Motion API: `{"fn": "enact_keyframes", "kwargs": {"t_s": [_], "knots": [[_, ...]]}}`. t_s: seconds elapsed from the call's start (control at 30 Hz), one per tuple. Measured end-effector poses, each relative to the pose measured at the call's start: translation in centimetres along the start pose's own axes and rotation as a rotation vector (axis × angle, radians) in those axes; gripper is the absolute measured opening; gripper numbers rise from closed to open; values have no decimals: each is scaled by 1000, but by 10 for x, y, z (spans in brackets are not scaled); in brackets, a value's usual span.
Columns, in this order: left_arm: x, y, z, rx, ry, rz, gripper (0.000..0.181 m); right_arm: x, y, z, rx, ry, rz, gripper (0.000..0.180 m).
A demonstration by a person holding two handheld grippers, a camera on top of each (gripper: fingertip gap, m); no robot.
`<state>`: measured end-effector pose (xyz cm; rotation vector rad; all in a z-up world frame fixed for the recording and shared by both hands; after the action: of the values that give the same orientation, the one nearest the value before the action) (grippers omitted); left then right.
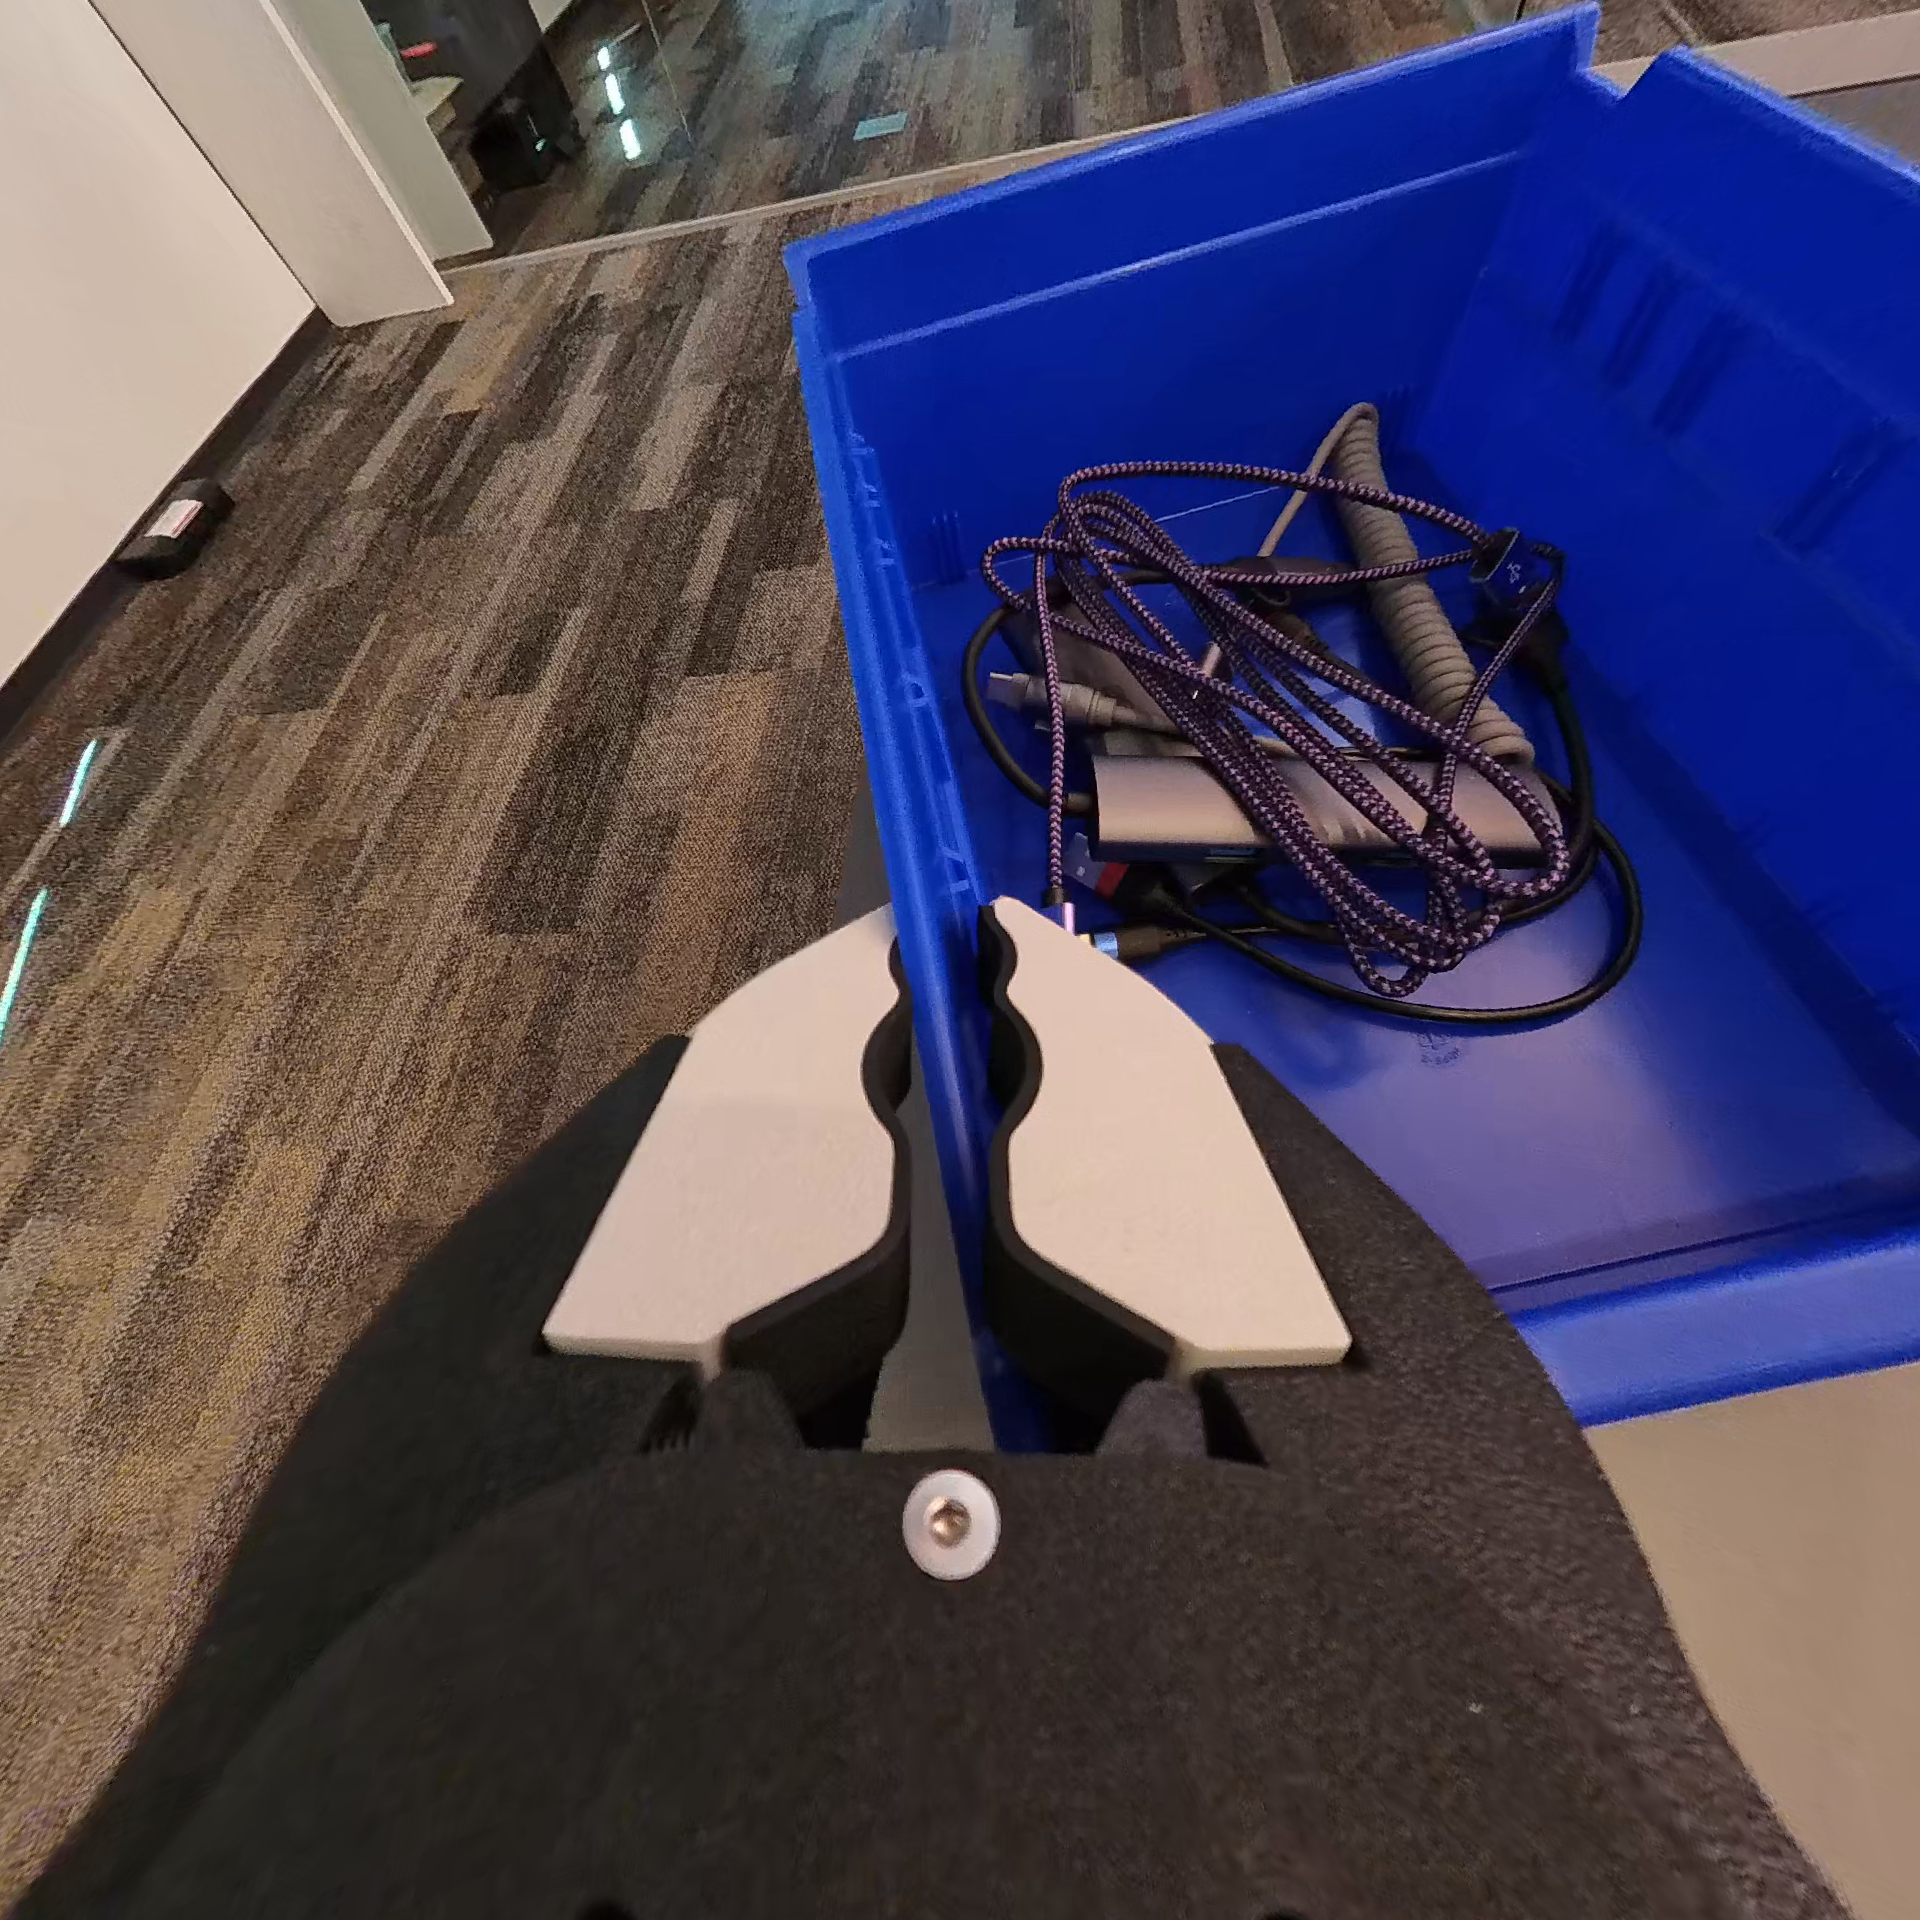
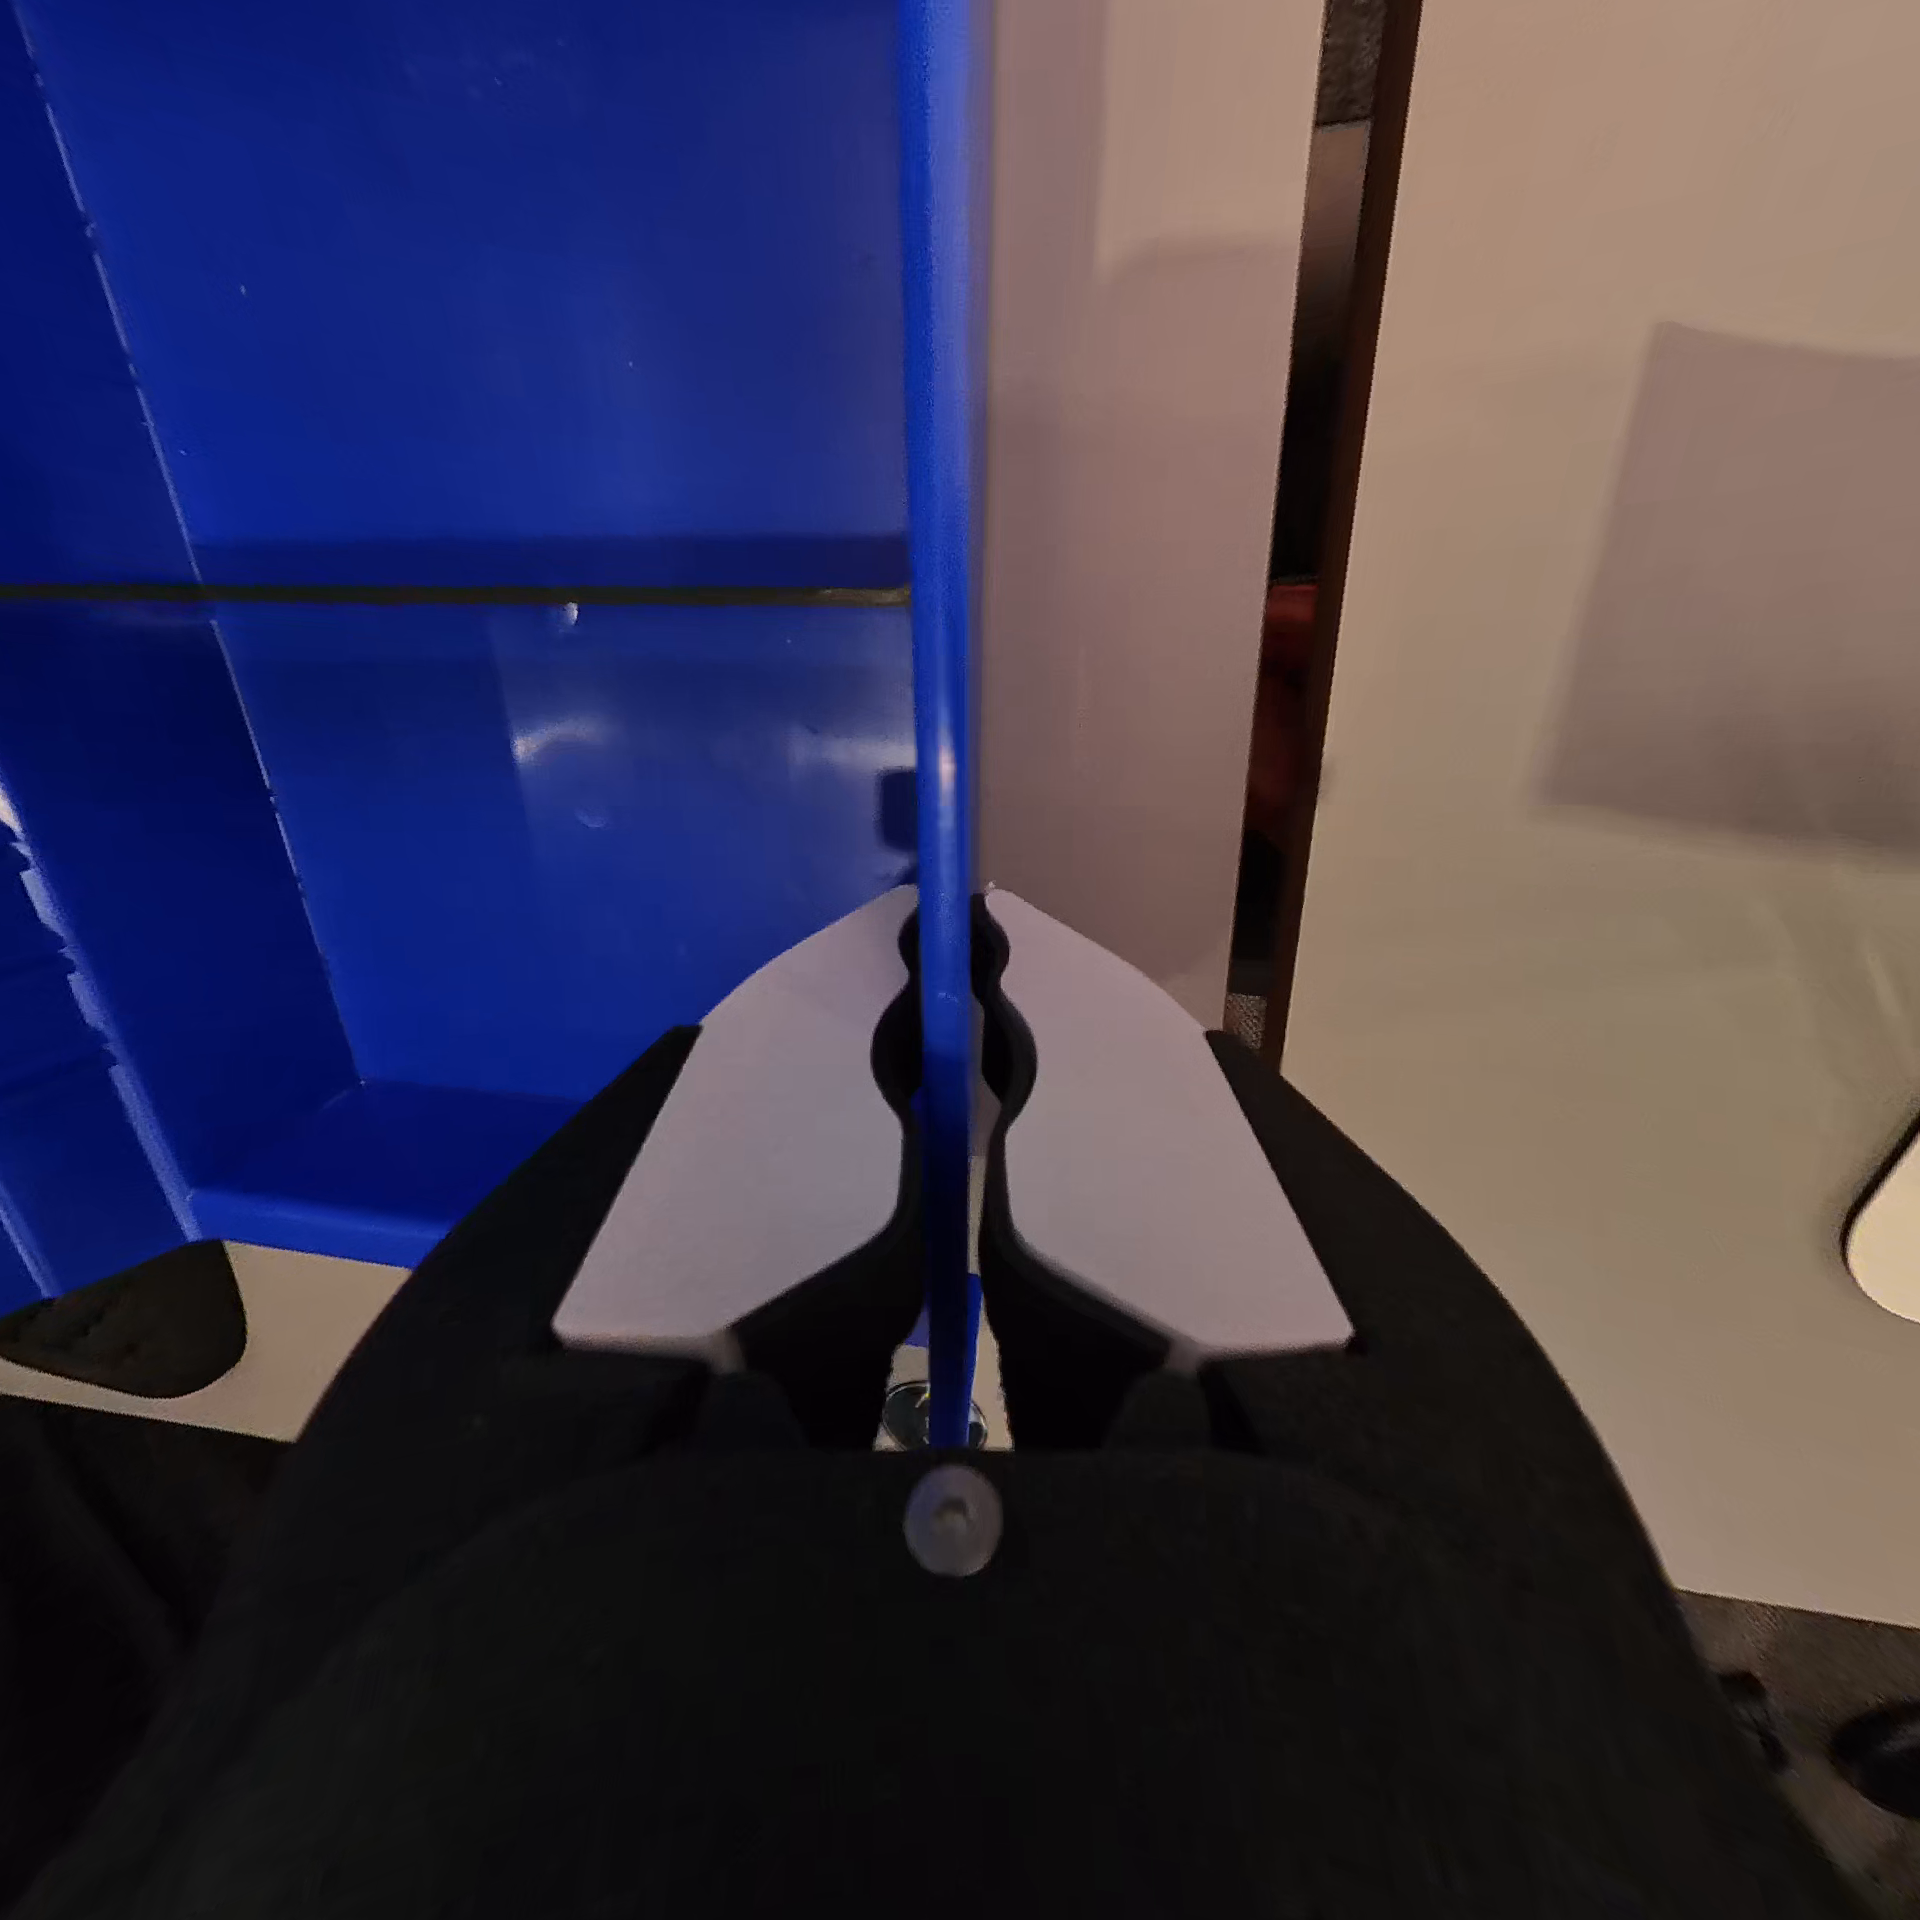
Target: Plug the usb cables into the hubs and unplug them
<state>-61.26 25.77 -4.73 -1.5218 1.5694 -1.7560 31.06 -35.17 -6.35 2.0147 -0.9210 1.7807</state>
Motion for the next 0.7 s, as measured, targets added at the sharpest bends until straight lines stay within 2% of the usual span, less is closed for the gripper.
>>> {"fn": "enact_keyframes", "kwargs": {"t_s": [0.17, 0.23, 0.33, 0.5, 0.7], "knots": [[-2, 3, 1, -12, 44, -3, 17, 0, 2, -5, 36, 53, 11, 6], [-4, 7, 1, -3, 67, -31, 21, 1, 2, -8, 49, 41, 36, 15], [-4, 7, 2, -12, 76, -40, 17, 13, -6, -13, 75, 113, 177, 30], [-9, 5, -3, -26, 121, -40, 17, 42, -14, -33, 119, 237, 402, 41], [-28, -1, -25, -55, 162, -81, 11, 44, -8, -44, 137, 324, 365, 40]]}}
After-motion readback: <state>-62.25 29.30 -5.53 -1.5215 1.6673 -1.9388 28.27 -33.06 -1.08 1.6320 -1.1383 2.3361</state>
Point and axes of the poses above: each gripper's, where its closed fingertips meet, x back along the fingers, y out of its underside, z = x × y across the jaws, the point moved 7 cm from there along x, back along the fingers
